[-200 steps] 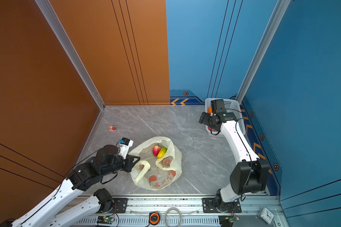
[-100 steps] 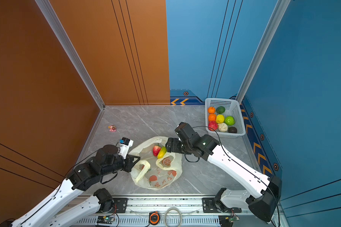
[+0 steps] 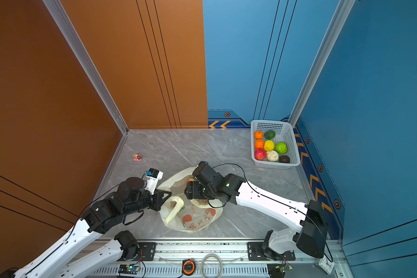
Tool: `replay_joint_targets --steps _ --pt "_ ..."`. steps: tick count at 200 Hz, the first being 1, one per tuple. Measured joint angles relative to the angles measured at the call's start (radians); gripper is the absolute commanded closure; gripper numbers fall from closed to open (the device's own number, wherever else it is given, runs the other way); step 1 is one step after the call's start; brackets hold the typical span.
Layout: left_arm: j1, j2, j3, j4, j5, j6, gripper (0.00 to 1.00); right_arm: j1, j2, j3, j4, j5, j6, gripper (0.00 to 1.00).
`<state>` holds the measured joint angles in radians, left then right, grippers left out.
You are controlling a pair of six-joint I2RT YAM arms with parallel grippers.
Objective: Untie the knot of the plastic bag and take out the fruit
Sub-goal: 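Move the right gripper back from the basket into the bag opening, then reach the right gripper down into the bag toward the remaining fruit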
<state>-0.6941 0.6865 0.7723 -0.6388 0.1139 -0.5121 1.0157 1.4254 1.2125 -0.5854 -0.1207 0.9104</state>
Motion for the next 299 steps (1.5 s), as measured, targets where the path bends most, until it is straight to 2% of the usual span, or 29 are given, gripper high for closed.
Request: replay_joint_targets --steps 44,112,166,199,254,299 --pt "0.0 0.0 0.0 0.0 0.0 0.0 1.0 0.015 0.112 0.002 0.046 0.013 -0.034 0.3" --pt "0.0 -0.009 0.0 0.0 0.0 0.0 1.0 0.143 0.129 -0.05 0.182 0.099 -0.111 0.3" --pt "0.021 -0.009 0.0 -0.001 0.004 0.011 1.0 0.171 0.13 -0.172 0.202 0.098 -0.142 0.31" --pt "0.029 -0.009 0.0 -0.001 0.016 0.016 1.0 0.186 0.13 -0.182 0.205 0.056 -0.171 0.31" --pt "0.033 -0.017 0.0 -0.001 0.032 0.016 1.0 0.15 0.262 -0.111 0.272 -0.06 -0.189 0.3" --pt "0.033 -0.035 0.0 -0.002 0.061 0.015 1.0 0.072 0.311 -0.086 0.355 -0.072 -0.151 0.3"
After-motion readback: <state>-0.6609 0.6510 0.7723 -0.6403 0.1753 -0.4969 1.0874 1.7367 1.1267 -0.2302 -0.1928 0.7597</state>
